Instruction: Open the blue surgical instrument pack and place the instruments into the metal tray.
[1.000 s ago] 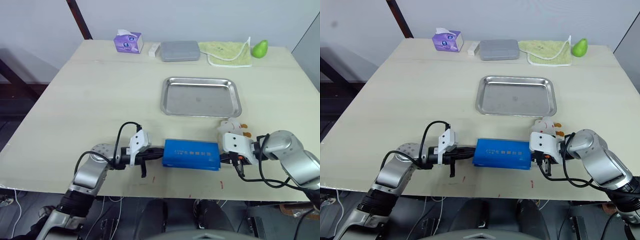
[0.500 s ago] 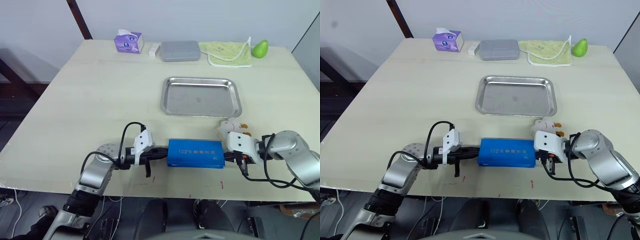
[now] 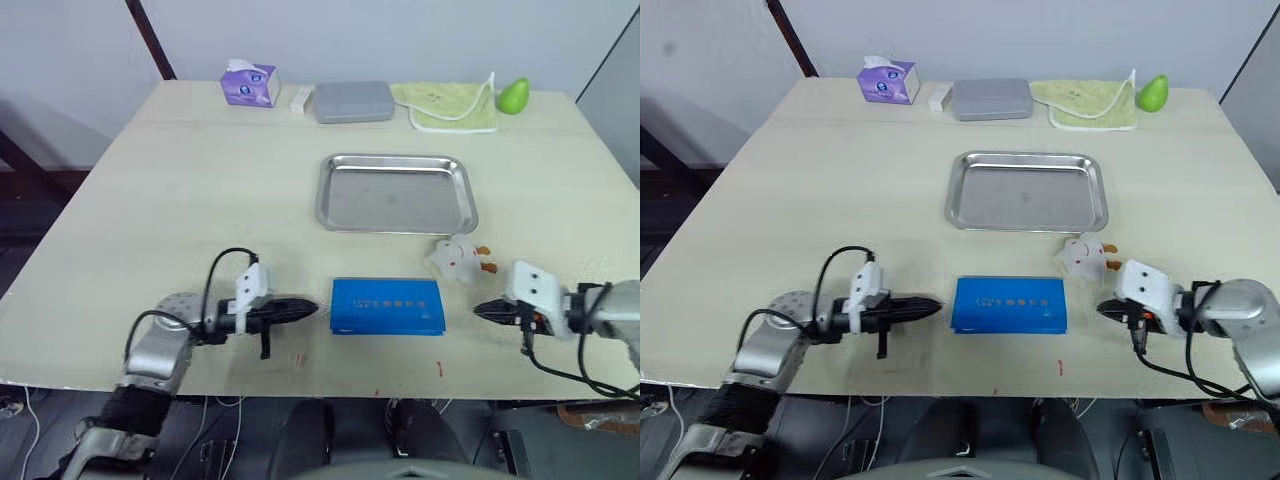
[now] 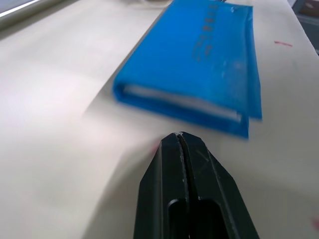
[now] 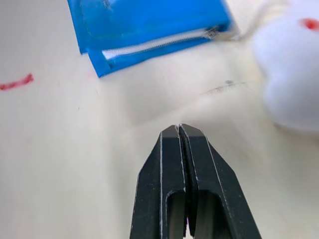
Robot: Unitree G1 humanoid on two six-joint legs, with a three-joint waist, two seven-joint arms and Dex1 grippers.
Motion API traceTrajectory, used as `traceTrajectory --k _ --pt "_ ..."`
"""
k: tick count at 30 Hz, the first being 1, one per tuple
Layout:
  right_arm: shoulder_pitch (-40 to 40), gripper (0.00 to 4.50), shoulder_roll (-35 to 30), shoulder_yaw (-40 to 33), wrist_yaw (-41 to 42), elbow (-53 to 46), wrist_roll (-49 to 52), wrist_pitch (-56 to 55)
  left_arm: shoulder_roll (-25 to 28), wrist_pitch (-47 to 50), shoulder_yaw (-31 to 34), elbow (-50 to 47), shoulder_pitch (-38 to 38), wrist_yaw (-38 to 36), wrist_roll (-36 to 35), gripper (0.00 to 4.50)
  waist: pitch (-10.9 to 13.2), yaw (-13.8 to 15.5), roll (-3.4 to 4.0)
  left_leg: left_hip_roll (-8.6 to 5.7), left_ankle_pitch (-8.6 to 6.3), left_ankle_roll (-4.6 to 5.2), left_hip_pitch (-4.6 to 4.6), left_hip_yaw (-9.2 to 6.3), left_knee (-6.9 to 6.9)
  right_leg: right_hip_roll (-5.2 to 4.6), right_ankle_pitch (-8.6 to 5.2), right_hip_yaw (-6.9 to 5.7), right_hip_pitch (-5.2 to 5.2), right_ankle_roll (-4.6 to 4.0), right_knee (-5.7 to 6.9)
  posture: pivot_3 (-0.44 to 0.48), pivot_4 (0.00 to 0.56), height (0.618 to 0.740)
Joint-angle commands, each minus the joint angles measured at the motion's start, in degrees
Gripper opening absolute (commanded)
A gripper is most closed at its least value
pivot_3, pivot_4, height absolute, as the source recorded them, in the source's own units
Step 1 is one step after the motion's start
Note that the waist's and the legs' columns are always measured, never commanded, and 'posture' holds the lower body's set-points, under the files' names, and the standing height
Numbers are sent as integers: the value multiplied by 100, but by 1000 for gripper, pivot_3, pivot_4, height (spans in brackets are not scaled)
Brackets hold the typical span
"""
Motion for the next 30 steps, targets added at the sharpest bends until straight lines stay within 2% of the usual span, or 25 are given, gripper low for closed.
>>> traceTrajectory --k 1,2,3,5,7,10,11,14,19,21,23,25,30 --pt "554 527 142 -1065 276 -229 722 -369 246 235 598 -236 286 -381 -685 514 2 1 0 0 0 0 0 1 0 -1 0 0 0 0 0 0 150 736" --pt "872 808 200 -1456 380 -252 866 -487 351 390 834 -283 409 -449 -898 755 3 18 -1 0 0 0 -7 -3 0 -2 -1 -3 -1 1 -2 0 150 736" --pt "1215 1380 234 -1832 490 -270 1009 -566 460 513 1055 -320 539 -510 -1077 1300 3 21 -1 12 0 0 -9 -5 0 -7 -1 -7 0 2 -5 0 150 736" --pt "1729 1947 287 -2472 627 -224 1093 -700 660 650 1432 -297 778 -617 -1284 1888 2 69 -2 12 -1 1 -8 -2 4 -8 0 -6 1 3 -4 0 150 736" --pt "2094 2854 300 -3034 700 -228 1266 -676 815 824 1776 -281 982 -667 -1489 2769 3 64 -2 14 -1 2 -6 -1 2 -9 -2 -7 3 3 -6 0 150 736" --pt "2356 4231 303 -3383 740 -278 1456 -641 863 1032 2009 -374 1085 -638 -1678 4065 1 61 1 18 -2 2 5 8 1 -10 -3 -3 5 2 -5 0 150 736" --pt "2406 4483 304 -3430 743 -302 1497 -637 867 1080 2047 -417 1100 -636 -1714 4411 1 57 0 20 -2 2 11 8 0 -8 -3 -3 12 1 -7 0 150 736" --pt "2495 4483 375 -3341 627 -478 1585 -582 862 1238 2101 -713 1165 -619 -1858 4411 2 55 -1 21 -2 2 13 9 -1 -7 -3 -2 13 1 -7 0 150 736" --pt "2432 4483 686 -2513 194 -1043 1354 -838 689 1067 1958 -1299 1155 -315 -1685 4411 1 60 1 22 -2 2 11 7 -2 -7 -3 -1 13 1 -7 0 150 736" --pt "2225 4483 752 -1850 -39 -1282 968 -1071 583 1008 1903 -1489 1102 -313 -1754 4411 1 57 1 20 -2 2 12 9 -2 -7 -3 1 13 2 -6 0 150 736" --pt "1839 4483 865 -1111 -316 -1283 475 -1367 772 943 1665 -1621 1051 -813 -1738 4411 -1 35 -8 19 -2 1 12 9 -2 -5 -3 1 13 1 -6 0 150 736" --pt "1466 4483 951 -497 -437 -1147 100 -1646 802 1089 1533 -1662 870 -885 -1832 4411 2 36 -4 9 -2 1 13 9 -2 4 -4 0 11 -1 -7 0 150 736" --pt "802 4483 1065 382 -658 -709 -500 -2140 739 1003 1235 -1770 657 -962 -1726 4411 4 67 -1 -1 -1 1 10 9 -2 -1 -4 3 9 0 -6 0 150 736"
